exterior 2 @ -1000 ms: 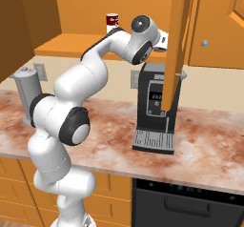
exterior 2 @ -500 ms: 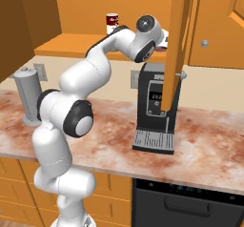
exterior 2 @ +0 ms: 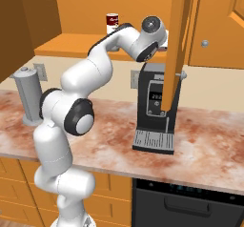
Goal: Stack two cans on top of the other two cans in the cabinet.
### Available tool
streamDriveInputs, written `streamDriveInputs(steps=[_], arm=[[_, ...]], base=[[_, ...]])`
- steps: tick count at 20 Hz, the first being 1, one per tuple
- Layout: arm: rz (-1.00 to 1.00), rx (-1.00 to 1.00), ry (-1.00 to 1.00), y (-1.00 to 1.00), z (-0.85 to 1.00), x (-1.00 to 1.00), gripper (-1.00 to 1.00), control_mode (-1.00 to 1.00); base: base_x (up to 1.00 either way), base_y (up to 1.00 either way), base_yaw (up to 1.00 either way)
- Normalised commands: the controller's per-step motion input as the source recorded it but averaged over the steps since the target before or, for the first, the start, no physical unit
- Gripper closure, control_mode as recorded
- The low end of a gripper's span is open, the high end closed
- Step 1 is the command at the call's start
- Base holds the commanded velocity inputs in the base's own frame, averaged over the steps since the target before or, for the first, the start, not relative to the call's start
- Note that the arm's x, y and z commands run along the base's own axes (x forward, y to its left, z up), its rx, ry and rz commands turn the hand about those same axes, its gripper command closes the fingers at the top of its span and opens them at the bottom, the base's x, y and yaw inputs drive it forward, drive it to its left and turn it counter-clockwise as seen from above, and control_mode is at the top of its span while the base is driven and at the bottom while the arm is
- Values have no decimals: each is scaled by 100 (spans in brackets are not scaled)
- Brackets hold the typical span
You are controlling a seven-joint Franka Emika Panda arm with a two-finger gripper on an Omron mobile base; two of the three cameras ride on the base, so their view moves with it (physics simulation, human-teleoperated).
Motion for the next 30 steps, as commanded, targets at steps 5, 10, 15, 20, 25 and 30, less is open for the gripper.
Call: streamDriveInputs(steps=[5, 10, 15, 20, 25, 30], arm=[[7, 0, 0, -1, 0, -4, 100, -100], [5, -1, -2, 1, 1, -12, 100, -100], [0, -5, 0, 1, 12, -21, 100, -100], [0, -1, 0, 1, 25, -18, 100, -100], [0, 0, 0, 2, 21, -12, 100, -100], [0, 0, 0, 5, 22, -23, 100, -100]], base=[[0, 0, 0], [0, 0, 0], [0, 0, 0], [0, 0, 0], [0, 0, 0], [0, 0, 0]])
